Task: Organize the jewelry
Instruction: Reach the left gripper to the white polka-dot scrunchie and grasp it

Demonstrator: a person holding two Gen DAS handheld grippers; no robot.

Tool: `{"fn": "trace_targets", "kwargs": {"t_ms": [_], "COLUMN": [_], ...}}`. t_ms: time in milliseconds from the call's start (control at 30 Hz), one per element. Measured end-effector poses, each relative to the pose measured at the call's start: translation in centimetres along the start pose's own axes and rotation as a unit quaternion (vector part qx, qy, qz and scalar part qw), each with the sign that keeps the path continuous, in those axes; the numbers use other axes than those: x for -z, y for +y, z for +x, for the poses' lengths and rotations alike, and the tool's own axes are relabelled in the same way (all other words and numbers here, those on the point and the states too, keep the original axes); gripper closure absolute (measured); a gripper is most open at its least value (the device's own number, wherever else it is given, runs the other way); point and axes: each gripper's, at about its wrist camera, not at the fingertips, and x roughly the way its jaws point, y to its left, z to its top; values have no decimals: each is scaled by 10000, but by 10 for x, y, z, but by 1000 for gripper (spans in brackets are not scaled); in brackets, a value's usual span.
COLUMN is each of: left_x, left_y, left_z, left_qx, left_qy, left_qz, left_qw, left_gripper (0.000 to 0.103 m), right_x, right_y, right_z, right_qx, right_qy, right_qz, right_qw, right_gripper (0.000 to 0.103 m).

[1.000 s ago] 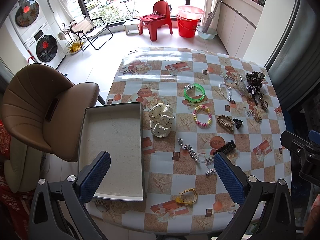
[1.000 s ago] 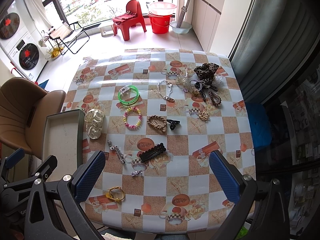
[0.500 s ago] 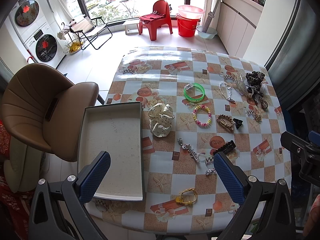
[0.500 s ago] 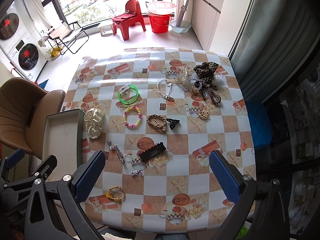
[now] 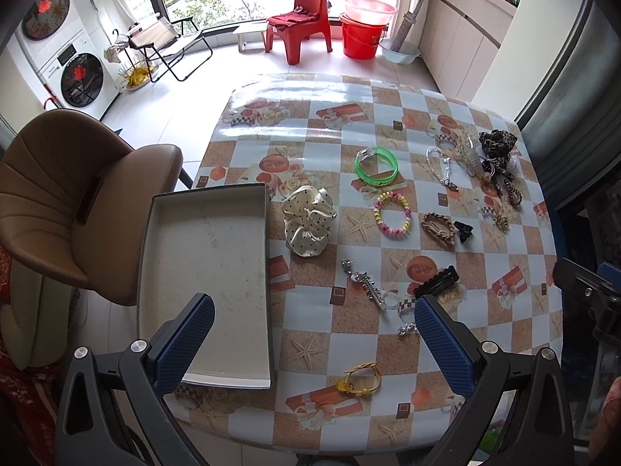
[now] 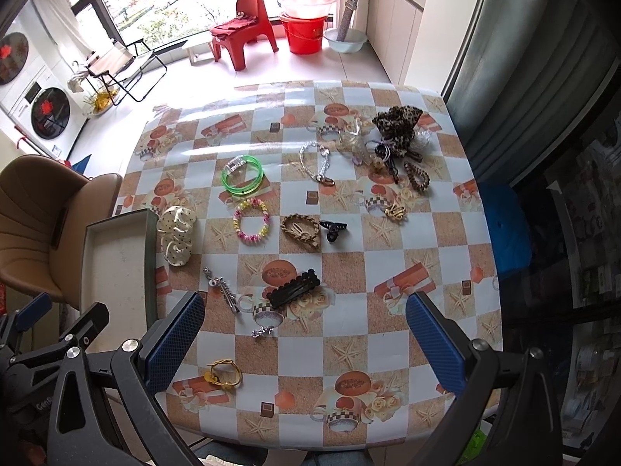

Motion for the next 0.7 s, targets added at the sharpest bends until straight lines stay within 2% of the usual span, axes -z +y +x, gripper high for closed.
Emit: {"fn": "trace_targets", "kwargs": {"t_ms": [133, 300, 467, 700], "left_x": [-2, -13, -30, -56], "left_y": [-1, -2, -10, -16], "left_z": [21, 48, 81, 132], "left_qx": [-22, 117, 107, 24], "left_qy": [137, 265, 219, 197], "left_qz": [0, 7, 146, 338], "left_qw": [9999, 9996, 9996, 9992], "left_gripper": [0, 0, 0, 0], "right_x": [4, 2, -1, -13], "right_y": [-11, -29, -41, -53], "right_z": [20, 49, 85, 134], "right_qx": [-47, -84, -117, -94], "right_qy": [190, 443, 715, 808], "right_qz": [111, 239, 409, 369], "right_qw": [9997, 9987, 9965, 9960], "right_gripper": [0, 0, 0, 0]}}
